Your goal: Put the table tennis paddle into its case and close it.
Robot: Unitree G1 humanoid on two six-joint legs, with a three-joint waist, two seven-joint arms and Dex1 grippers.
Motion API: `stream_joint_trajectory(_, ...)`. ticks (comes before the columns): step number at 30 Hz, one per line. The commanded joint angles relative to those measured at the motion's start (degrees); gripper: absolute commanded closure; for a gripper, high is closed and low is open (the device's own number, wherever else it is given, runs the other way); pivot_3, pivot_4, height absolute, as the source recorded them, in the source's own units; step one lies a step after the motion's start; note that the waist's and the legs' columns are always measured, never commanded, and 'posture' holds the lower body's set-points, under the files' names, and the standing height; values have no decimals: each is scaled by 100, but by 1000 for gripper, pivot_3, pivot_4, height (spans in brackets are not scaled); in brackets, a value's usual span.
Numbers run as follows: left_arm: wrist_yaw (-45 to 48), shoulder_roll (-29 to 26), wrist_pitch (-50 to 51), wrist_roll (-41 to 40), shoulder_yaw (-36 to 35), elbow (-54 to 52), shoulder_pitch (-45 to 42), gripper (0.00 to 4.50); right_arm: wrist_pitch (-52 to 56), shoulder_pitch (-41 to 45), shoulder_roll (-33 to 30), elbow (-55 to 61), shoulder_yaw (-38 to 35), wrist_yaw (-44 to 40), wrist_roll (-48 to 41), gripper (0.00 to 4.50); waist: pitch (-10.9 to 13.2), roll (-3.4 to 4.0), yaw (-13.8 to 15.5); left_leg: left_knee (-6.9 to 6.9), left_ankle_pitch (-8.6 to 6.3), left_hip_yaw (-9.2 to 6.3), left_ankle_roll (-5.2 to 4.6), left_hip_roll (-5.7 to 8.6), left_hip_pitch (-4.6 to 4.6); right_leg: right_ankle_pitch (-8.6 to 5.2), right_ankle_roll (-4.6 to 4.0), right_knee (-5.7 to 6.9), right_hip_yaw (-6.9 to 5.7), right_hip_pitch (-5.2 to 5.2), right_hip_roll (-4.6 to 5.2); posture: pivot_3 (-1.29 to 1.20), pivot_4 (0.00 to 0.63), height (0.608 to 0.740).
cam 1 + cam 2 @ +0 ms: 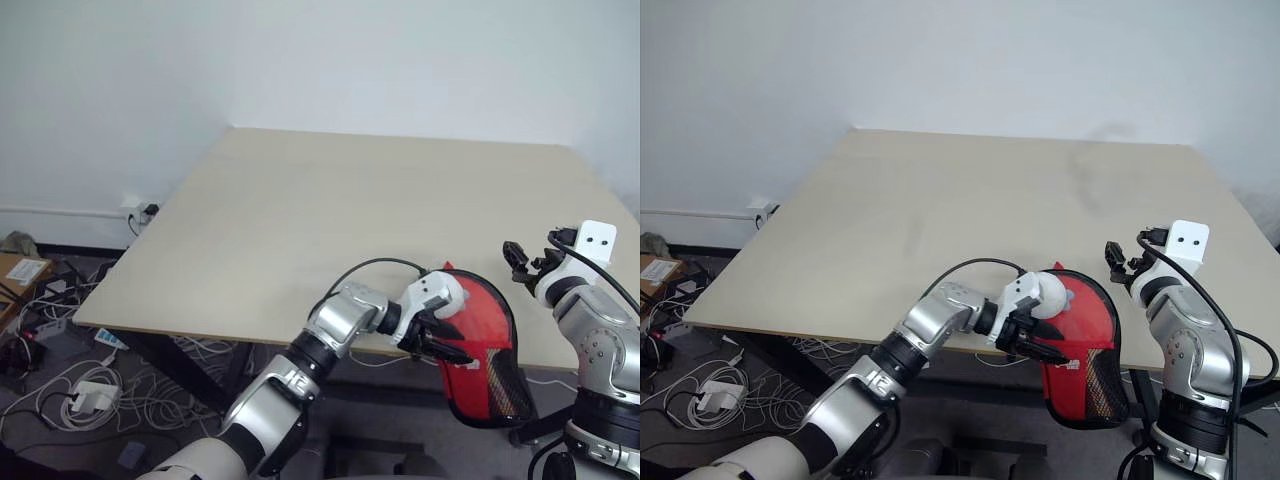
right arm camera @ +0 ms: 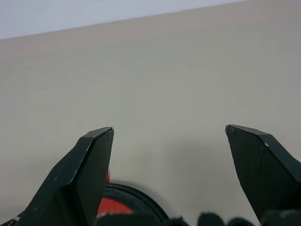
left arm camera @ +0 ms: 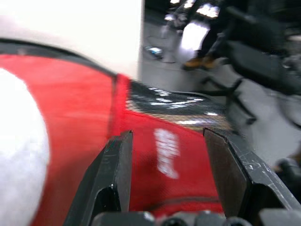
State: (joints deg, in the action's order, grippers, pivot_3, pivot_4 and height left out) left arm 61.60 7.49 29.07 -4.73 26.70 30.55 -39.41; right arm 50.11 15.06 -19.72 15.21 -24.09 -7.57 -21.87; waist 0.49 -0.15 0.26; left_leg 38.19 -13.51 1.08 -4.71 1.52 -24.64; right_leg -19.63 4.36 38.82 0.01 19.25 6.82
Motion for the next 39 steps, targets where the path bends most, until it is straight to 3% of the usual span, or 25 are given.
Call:
stream_joint_trajectory(1, -514, 216, -496, 292, 69, 355, -252, 2029, 327, -59, -44, 498, 211, -427, -502, 396, 0, 2, -19, -1, 0, 2, 0, -2, 0, 0, 0, 0, 2, 0, -1, 0, 0, 715)
stream_joint_trajectory(6, -643, 170, -698, 490, 281, 548, -211, 2029, 1018, 112, -95, 513, 222, -925, -1306, 396, -1, 3, -13, -1, -1, 4, -1, -3, 1, 0, 0, -1, 3, -2, -1, 0, 0, 715)
stream_joint_trajectory(13, -588, 61, -695, 528, 409, 400, -35, 2029, 1697, 419, -468, -122, 529, -1432, -1663, 396, -1, 2, -4, 2, -3, -1, -5, -2, 2, 0, 0, -3, -2, 3, 1, 0, 0, 715)
stream_joint_trajectory(30, -688, 43, -506, 492, 358, 389, -68, 2029, 2411, 571, -933, -902, 1241, -2248, -1804, 396, -1, 2, 14, 4, -5, -1, -6, -2, 2, 0, 0, -5, -2, 1, 5, 0, 0, 715)
stream_joint_trajectory(39, -983, 63, -191, 667, 427, 681, -206, 2029, 1455, 745, -688, -609, 1095, -2036, -1649, 3220, -1, -1, 13, 5, -4, -1, -6, -2, 3, 0, 0, -5, -2, 2, 5, 0, 0, 715)
